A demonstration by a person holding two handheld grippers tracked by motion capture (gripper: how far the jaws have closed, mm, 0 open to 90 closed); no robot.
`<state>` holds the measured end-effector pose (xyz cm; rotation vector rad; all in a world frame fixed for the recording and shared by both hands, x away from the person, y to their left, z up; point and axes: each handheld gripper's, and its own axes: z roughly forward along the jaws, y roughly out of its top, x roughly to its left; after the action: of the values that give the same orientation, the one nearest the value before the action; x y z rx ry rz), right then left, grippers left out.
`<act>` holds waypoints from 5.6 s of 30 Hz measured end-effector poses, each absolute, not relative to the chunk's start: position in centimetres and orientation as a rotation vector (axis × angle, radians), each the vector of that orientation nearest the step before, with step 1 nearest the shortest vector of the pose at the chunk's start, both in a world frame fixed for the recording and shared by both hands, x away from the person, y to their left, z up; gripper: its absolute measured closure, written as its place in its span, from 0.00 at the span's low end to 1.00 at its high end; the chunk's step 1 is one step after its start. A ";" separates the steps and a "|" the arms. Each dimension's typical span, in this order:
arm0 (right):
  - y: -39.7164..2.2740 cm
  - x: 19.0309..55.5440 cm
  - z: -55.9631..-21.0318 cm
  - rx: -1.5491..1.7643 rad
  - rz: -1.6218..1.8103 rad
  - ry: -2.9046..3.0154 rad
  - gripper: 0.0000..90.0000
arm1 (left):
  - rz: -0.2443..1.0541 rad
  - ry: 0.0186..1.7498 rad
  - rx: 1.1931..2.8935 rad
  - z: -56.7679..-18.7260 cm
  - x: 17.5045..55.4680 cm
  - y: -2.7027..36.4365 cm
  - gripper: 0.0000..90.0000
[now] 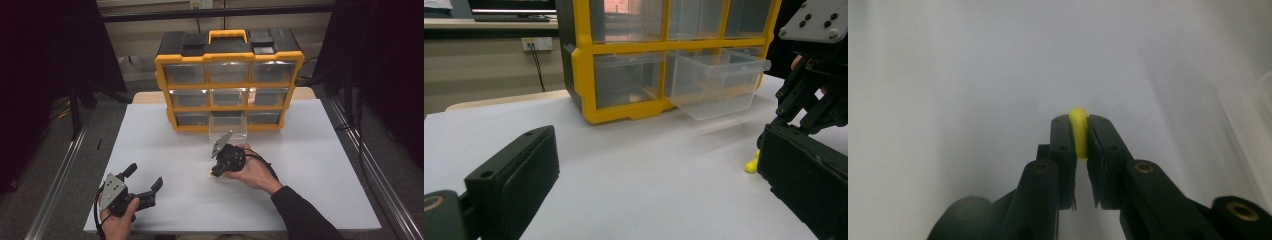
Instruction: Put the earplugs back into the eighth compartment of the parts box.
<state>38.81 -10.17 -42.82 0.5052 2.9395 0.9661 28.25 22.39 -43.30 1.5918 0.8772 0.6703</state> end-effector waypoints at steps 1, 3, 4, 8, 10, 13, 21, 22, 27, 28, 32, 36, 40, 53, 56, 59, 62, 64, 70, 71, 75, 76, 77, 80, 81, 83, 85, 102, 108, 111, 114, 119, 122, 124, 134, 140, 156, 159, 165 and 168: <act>-10.3 38.8 -42.7 0.508 0.980 2.936 0.91 | 0.669 0.876 1.594 -43.3 28.3 22.4 0.04; -10.4 38.8 -42.6 0.511 0.993 2.926 0.91 | 0.665 0.878 1.591 -43.3 28.2 22.4 0.04; -10.7 38.8 -42.5 0.519 1.005 2.923 0.91 | 0.665 0.878 1.591 -43.3 28.2 22.4 0.04; -11.1 38.7 -42.4 0.528 1.030 2.910 0.91 | 0.665 0.877 1.590 -43.3 28.2 22.4 0.04; -11.5 38.7 -42.3 0.540 1.044 2.899 0.91 | 0.663 0.878 1.585 -43.3 28.2 22.4 0.04; -12.1 38.7 -42.1 0.551 1.072 2.887 0.91 | 0.662 0.878 1.586 -43.3 28.2 22.3 0.04; -13.2 38.8 -40.9 0.570 1.172 2.840 0.91 | 0.664 0.876 1.587 -43.3 28.2 22.3 0.04; -13.2 38.8 -40.8 0.573 1.181 2.839 0.91 | 0.666 0.874 1.593 -43.3 28.2 22.4 0.04; -13.5 38.8 -40.1 0.564 1.201 2.822 0.91 | 0.673 0.874 1.595 -43.3 28.2 22.4 0.04; -13.6 38.8 -39.9 0.567 1.211 2.815 0.91 | 0.667 0.877 1.590 -43.3 28.2 22.3 0.04; -14.2 38.9 -39.5 0.585 1.227 2.795 0.91 | 0.665 0.879 1.590 -43.3 28.2 22.3 0.04; -14.9 39.0 -39.1 0.608 1.256 2.766 0.91 | 0.666 0.879 1.590 -43.3 28.2 22.3 0.04; -15.3 39.0 -38.5 0.610 1.285 2.746 0.91 | 0.671 0.877 1.592 -43.3 28.2 22.3 0.04; -15.3 40.1 -36.0 0.583 1.263 2.719 0.91 | 0.667 0.876 1.592 -43.3 28.2 22.4 0.04; -15.2 40.5 -35.6 0.586 1.235 2.725 0.91 | 0.665 0.875 1.590 -43.3 28.2 22.3 0.04; -15.4 41.0 -34.6 0.593 1.246 2.703 0.91 | 0.669 0.878 1.585 -43.3 28.2 22.4 0.04; -15.5 41.3 -33.9 0.592 1.236 2.693 0.91 | 0.668 0.874 1.591 -43.3 28.2 22.4 0.04; -15.5 41.4 -33.7 0.598 1.231 2.693 0.91 | 0.665 0.873 1.584 -43.3 28.2 22.3 0.04; -16.1 41.7 -32.2 0.601 1.198 2.665 0.91 | 0.665 0.877 1.590 -43.3 28.2 22.3 0.04; -16.2 41.8 -32.0 0.604 1.189 2.663 0.91 | 0.673 0.872 1.595 -43.3 28.2 22.4 0.04; -16.7 42.2 -31.5 0.622 1.185 2.643 0.91 | 0.673 0.873 1.593 -43.3 28.2 22.3 0.04; -16.8 42.3 -31.3 0.625 1.177 2.639 0.91 | 0.670 0.872 1.593 -43.3 28.3 22.3 0.04; -16.8 42.4 -31.2 0.636 1.173 2.634 0.91 | 0.670 0.873 1.592 -43.3 28.3 22.3 0.04; -17.1 42.8 -30.8 0.644 1.158 2.627 0.91 | 0.673 0.870 1.597 -43.3 28.2 22.4 0.04; -17.1 43.0 -30.7 0.649 1.155 2.626 0.91 | 0.664 0.871 1.592 -43.3 28.2 22.3 0.04; -17.1 43.3 -30.6 0.656 1.142 2.625 0.91 | 0.664 0.870 1.594 -43.3 28.2 22.3 0.04; -17.1 43.6 -30.5 0.662 1.119 2.629 0.91 | 0.667 0.870 1.598 -43.3 28.2 22.3 0.04; -15.5 47.0 -31.4 0.716 0.948 2.687 0.90 | 0.660 0.872 1.586 -43.3 28.2 22.3 0.04; -14.8 47.0 -32.6 0.681 0.865 2.737 0.90 | 0.661 0.873 1.582 -43.2 28.2 22.4 0.04; -14.8 47.3 -33.1 0.683 0.843 2.756 0.90 | 0.662 0.869 1.579 -43.2 28.2 22.3 0.04; -14.6 47.6 -33.6 0.684 0.824 2.772 0.90 | 0.664 0.871 1.586 -43.2 28.2 22.4 0.04; -14.6 48.2 -34.4 0.703 0.786 2.785 0.90 | 0.659 0.873 1.583 -43.2 28.2 22.4 0.04; -14.7 48.6 -34.7 0.715 0.770 2.796 0.90 | 0.660 0.872 1.587 -43.3 28.3 22.4 0.04; -14.8 48.9 -35.0 0.713 0.768 2.801 0.90 | 0.661 0.872 1.586 -43.2 28.2 22.4 0.04; -15.0 49.5 -36.3 0.751 0.752 2.817 0.89 | 0.657 0.872 1.586 -43.2 28.3 22.4 0.04; -15.2 49.5 -36.7 0.761 0.778 2.798 0.79 | 0.657 0.870 1.591 -43.2 28.3 22.4 0.04; -16.6 48.1 -34.7 0.825 0.958 2.621 0.28 | 0.668 0.871 1.591 -43.2 28.3 22.4 0.04; -17.0 47.5 -34.7 0.826 1.003 2.592 0.22 | 0.663 0.872 1.594 -43.3 28.3 22.4 0.04; -17.7 46.6 -34.7 0.849 1.080 2.523 0.11 | 0.671 0.867 1.591 -43.2 28.2 22.3 0.04; -18.0 46.0 -34.8 0.851 1.101 2.503 0.07 | 0.666 0.870 1.591 -43.2 28.2 22.3 0.04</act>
<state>45.99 -17.96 -34.76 0.8508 2.5033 1.1014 28.23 22.31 -43.24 1.5911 0.8697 0.6661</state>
